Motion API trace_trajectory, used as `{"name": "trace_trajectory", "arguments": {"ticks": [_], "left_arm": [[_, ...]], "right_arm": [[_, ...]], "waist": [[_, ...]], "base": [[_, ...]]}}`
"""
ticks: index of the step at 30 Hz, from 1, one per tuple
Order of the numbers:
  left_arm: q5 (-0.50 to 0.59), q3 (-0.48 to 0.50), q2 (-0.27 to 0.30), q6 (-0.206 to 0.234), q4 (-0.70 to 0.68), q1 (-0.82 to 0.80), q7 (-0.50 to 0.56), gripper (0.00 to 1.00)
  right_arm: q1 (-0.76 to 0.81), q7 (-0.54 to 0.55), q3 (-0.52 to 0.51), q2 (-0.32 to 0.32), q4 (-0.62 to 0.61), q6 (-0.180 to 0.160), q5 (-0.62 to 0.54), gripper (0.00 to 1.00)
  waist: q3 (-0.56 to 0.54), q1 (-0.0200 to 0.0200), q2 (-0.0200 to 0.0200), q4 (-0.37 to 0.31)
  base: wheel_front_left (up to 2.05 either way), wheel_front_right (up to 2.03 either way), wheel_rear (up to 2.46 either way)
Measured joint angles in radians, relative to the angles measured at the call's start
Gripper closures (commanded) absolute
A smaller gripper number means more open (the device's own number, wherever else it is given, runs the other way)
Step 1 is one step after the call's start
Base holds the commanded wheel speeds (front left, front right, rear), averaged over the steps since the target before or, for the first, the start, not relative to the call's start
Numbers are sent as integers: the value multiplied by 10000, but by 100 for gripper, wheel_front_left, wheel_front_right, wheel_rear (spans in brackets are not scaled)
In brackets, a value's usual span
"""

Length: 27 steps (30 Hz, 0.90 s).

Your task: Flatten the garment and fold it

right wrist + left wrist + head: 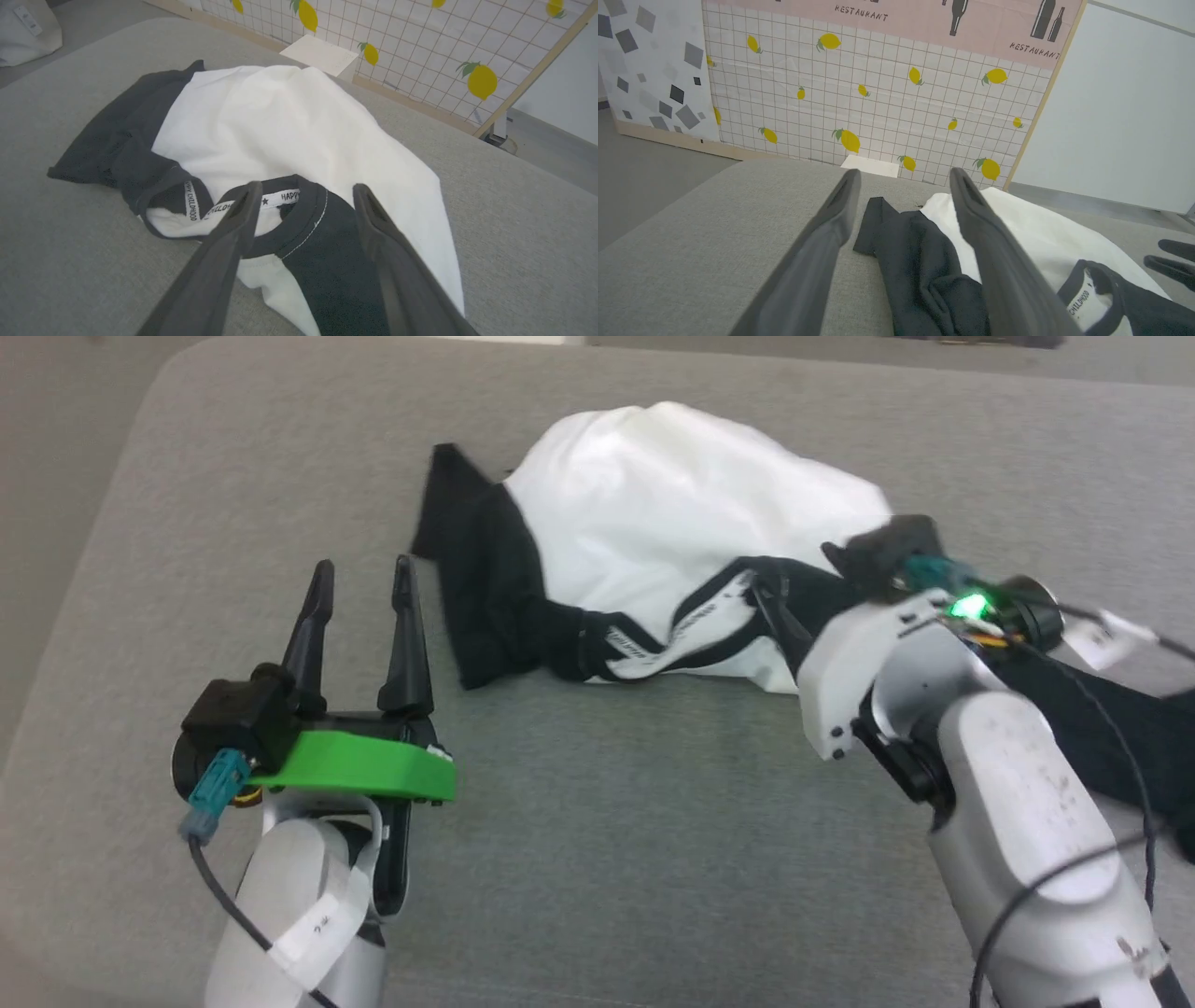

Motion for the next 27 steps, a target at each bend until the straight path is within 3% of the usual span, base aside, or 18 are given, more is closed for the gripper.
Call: {"name": "trace_trajectory", "arguments": {"ticks": [8,10,11,12,20,27], "left_arm": [[242,198,-113,-119,-349,310,0,0],[209,182,-113,-128,-351,310,0,0],[186,157,-115,-128,-353,311,0,0],[148,127,-117,-127,-347,313,-2,0],[115,140,-134,-94,-201,413,0,0],[226,529,-142,-98,-6,1037,0,0]], "right_arm": [[-640,1954,-142,-196,1269,2,-1007,0],[-746,2042,-215,-217,1413,2,-1057,62],[-786,2042,-263,-232,1467,2,-1058,78],[-810,2019,-341,-240,1509,2,-1087,100],[-512,1022,-709,-125,1030,2,-978,100],[3042,539,-464,234,-2353,2,-660,100]], "waist": [[334,0,0,795],[416,0,0,882],[454,0,0,916],[484,0,0,938],[322,0,0,771],[-331,0,0,434]], "base": [[0,0,0],[0,0,0],[0,0,0],[0,0,0],[0,0,0],[0,0,0]]}}
